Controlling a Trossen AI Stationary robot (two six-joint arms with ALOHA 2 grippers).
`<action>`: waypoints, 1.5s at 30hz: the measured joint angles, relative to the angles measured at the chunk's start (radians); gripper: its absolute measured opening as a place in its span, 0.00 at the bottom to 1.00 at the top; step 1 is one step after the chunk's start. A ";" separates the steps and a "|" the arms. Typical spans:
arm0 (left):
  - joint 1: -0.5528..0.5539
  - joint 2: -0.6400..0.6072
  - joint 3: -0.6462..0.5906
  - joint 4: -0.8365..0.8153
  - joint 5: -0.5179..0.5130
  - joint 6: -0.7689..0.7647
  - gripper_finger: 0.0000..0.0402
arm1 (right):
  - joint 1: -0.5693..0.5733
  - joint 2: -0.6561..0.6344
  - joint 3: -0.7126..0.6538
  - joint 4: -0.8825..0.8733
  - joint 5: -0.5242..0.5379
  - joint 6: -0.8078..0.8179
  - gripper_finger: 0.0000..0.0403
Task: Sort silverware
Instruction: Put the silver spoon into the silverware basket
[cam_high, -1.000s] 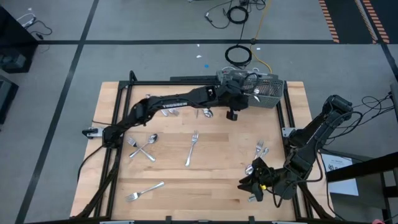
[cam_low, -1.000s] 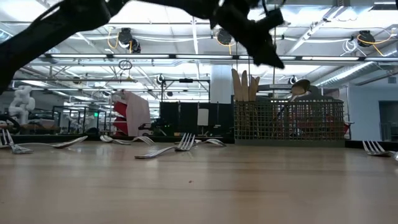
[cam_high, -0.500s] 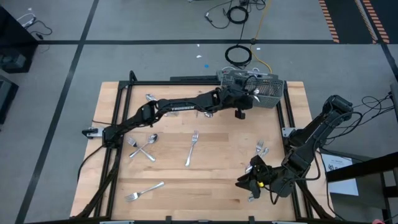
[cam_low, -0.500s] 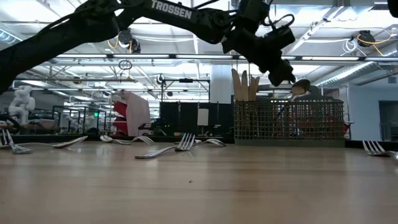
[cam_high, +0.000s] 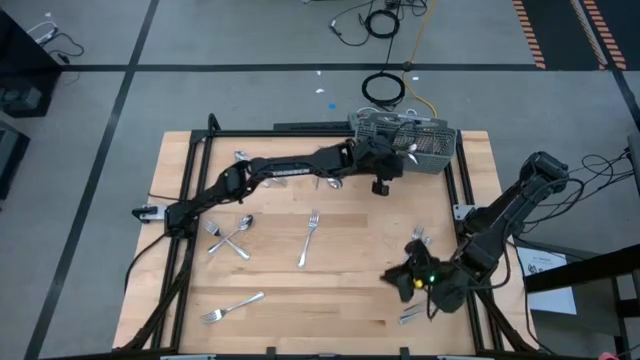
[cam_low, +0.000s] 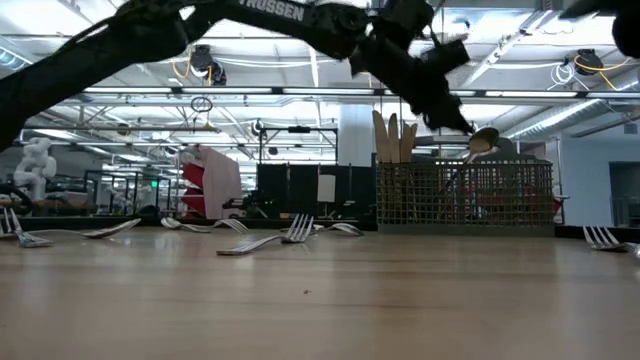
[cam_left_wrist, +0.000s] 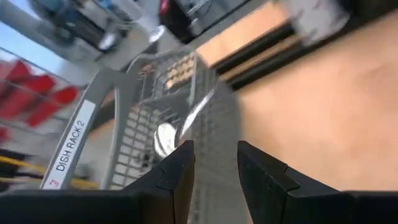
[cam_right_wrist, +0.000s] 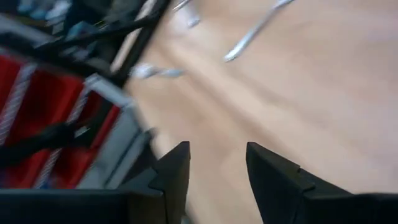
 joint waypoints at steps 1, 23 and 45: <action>0.000 -0.029 0.000 -0.044 0.034 -0.035 0.32 | -0.004 -0.018 0.000 -0.057 0.006 0.026 0.34; 0.103 -0.524 0.002 -0.528 0.313 -0.328 0.32 | -0.485 -0.446 0.001 -0.977 -0.082 -0.027 0.00; 0.043 -0.923 -0.774 -0.203 0.292 -0.610 0.30 | -1.298 -0.328 0.000 -0.650 -0.402 -0.877 0.00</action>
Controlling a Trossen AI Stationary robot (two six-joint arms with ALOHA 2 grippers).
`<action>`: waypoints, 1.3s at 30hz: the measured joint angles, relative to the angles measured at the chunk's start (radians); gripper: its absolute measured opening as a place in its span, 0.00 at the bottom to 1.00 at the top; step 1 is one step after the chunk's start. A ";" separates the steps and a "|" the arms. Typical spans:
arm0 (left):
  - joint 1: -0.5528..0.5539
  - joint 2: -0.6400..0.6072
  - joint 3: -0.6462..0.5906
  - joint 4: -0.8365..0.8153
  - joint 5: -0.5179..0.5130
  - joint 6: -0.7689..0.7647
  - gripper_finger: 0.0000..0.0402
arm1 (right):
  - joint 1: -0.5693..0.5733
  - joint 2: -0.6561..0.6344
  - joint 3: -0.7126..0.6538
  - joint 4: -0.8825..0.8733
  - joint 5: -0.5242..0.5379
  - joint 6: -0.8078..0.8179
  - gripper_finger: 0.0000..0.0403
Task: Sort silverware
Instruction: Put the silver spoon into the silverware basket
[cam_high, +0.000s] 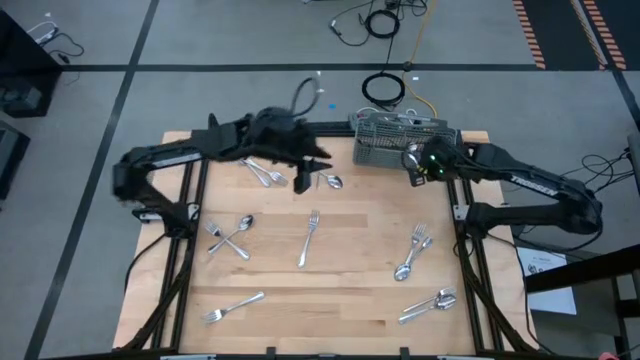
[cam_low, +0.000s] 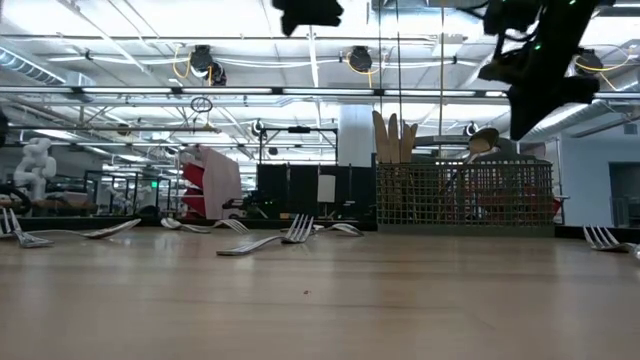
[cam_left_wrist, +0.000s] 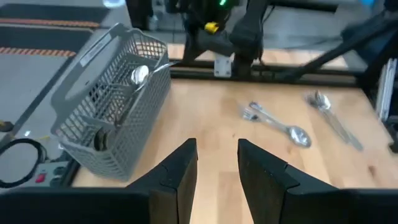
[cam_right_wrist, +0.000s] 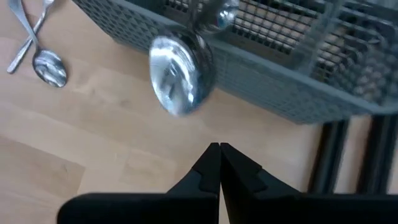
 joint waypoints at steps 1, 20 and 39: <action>-0.009 -0.042 -0.064 0.049 -0.010 -0.026 0.30 | -0.019 0.018 0.000 0.012 -0.015 -0.021 0.00; -0.136 -0.348 -0.398 0.239 -0.249 -0.139 0.30 | -0.144 0.151 0.000 0.408 -0.104 -0.192 0.00; -0.132 -0.348 -0.398 0.238 -0.251 -0.088 0.30 | -0.157 -0.003 0.000 0.391 -0.180 -0.285 0.01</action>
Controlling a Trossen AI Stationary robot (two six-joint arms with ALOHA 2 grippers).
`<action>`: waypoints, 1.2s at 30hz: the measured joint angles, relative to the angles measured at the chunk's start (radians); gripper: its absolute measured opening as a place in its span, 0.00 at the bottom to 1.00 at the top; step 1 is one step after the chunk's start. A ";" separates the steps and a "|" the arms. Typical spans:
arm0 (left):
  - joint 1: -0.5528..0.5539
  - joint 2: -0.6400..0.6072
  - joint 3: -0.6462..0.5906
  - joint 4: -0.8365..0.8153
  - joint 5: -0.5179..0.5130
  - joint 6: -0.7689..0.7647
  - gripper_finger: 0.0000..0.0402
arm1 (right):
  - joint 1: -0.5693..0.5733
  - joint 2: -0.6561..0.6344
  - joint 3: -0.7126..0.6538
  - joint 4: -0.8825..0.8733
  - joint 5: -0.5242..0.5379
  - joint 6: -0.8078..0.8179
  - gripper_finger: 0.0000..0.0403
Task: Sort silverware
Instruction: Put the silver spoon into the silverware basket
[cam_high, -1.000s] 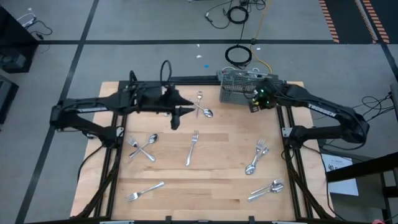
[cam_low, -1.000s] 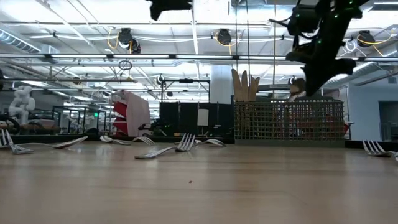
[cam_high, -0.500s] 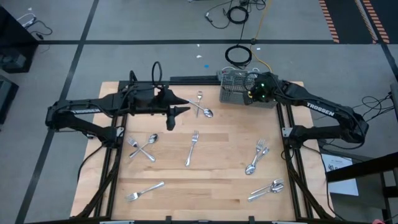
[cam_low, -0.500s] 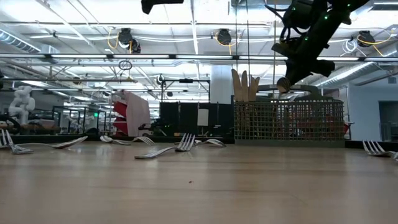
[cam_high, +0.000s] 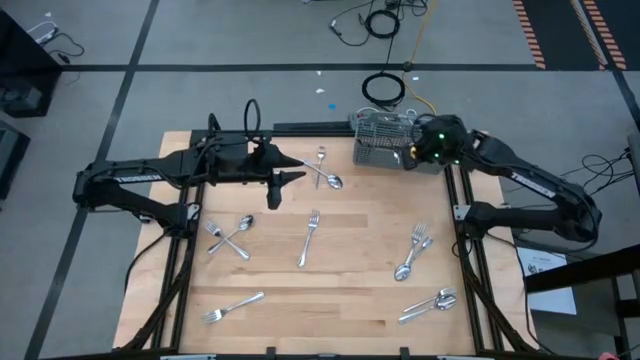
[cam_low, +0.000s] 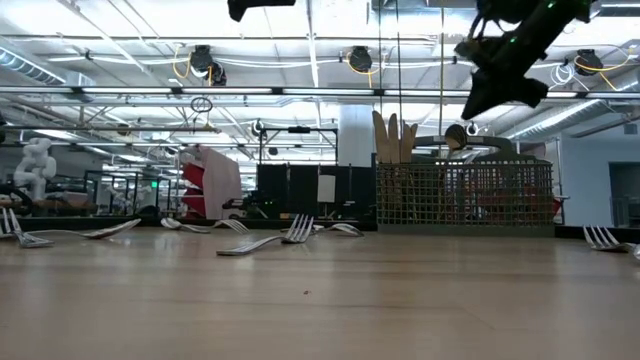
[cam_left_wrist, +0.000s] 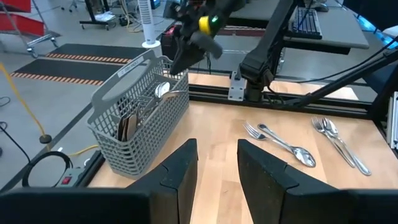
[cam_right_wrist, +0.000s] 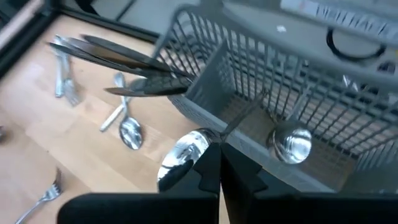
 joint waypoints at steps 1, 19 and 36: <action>0.000 0.000 0.000 0.000 0.000 0.000 0.30 | 0.002 -0.019 0.000 0.000 -0.001 -0.012 0.01; 0.000 0.000 0.000 -0.010 -0.014 0.001 0.30 | 0.311 -0.132 -0.003 -0.122 0.207 -0.155 0.42; 0.000 0.006 0.000 -0.016 -0.074 0.035 0.30 | 0.445 -0.115 -0.253 0.034 0.444 -0.164 0.40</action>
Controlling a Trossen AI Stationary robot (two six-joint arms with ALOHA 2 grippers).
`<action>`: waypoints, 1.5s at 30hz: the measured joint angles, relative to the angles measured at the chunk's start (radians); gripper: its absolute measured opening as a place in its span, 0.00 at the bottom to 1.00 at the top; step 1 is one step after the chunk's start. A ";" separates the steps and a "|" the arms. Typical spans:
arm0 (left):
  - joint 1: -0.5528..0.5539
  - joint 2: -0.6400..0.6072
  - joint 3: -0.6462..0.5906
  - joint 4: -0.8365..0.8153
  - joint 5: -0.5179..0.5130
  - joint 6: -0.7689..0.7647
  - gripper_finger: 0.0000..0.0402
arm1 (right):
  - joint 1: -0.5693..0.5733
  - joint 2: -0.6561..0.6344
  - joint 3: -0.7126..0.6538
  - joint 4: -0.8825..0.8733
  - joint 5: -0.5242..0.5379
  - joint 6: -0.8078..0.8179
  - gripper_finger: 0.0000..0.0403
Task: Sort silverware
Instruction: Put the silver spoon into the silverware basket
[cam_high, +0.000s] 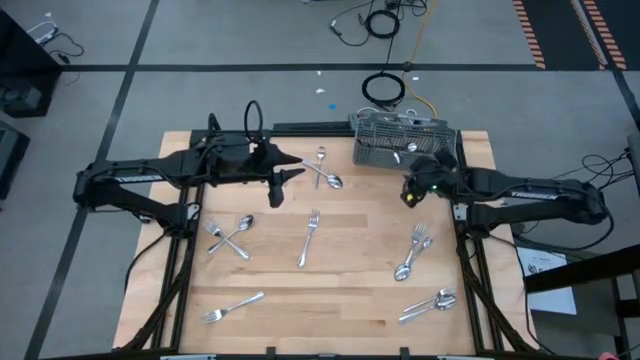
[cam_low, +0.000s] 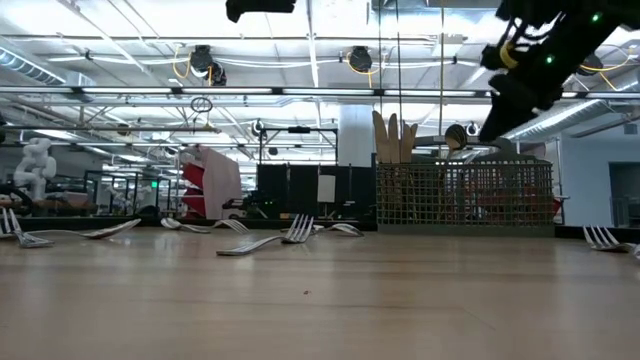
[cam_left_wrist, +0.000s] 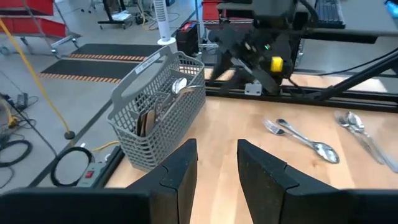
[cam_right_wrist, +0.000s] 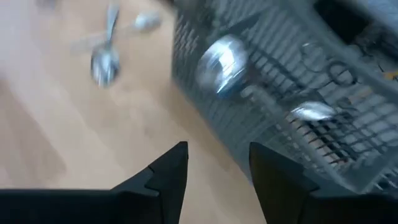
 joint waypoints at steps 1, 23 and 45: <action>0.000 0.002 0.000 -0.001 -0.003 0.001 0.30 | 0.000 0.019 -0.005 0.002 -0.004 -0.030 0.40; 0.001 0.002 0.000 0.019 -0.006 0.054 0.30 | -0.009 0.130 -0.006 0.325 0.218 -0.193 0.40; 0.001 0.002 0.000 0.014 -0.010 0.072 0.30 | -0.045 0.242 -0.006 0.492 0.250 -0.203 0.24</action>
